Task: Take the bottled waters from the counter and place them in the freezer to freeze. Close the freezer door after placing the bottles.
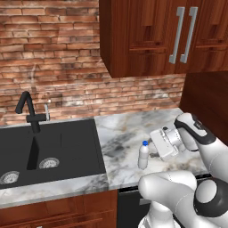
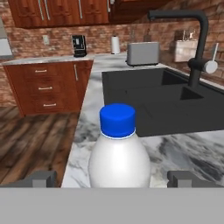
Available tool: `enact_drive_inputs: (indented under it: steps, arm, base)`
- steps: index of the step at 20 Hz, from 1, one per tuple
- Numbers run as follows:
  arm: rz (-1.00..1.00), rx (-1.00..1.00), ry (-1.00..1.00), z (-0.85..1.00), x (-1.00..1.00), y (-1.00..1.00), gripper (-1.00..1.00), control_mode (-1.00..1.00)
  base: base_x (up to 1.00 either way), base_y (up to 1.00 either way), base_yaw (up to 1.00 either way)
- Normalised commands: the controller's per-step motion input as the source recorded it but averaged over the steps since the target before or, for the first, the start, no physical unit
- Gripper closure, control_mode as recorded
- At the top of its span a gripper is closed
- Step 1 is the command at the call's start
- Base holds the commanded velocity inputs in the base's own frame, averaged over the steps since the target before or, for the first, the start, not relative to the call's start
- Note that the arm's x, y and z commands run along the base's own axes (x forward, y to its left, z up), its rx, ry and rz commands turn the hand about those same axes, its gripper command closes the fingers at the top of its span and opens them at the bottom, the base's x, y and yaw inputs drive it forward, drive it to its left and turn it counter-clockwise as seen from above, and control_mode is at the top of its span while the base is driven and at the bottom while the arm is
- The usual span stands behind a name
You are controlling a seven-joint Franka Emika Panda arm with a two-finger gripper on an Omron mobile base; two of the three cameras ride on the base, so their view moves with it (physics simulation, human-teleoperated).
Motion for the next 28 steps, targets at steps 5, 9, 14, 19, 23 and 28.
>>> enact_drive_inputs:
  steps: [5,9,14,19,23,28]
  arm:
    - [0.00,0.00,0.00,0.00,0.07,0.06,-1.00,-1.00]
    - [0.00,0.00,0.00,-0.03,0.03,0.07,-1.00,-1.00]
    - [0.00,0.00,0.00,-0.05,0.00,0.09,-1.00,-1.00]
    - [0.00,0.00,0.01,-0.08,0.01,0.08,-1.00,-1.00]
    - [0.00,0.00,0.03,-0.11,0.04,0.07,1.00,-1.00]
    - [0.00,0.00,0.02,0.00,0.03,0.00,1.00,-1.00]
  base:
    - [0.00,0.00,0.00]
    - [0.00,0.00,0.00]
    - [0.00,0.00,0.00]
    - [0.00,0.00,0.00]
    - [0.00,0.00,0.00]
    - [0.00,0.00,0.00]
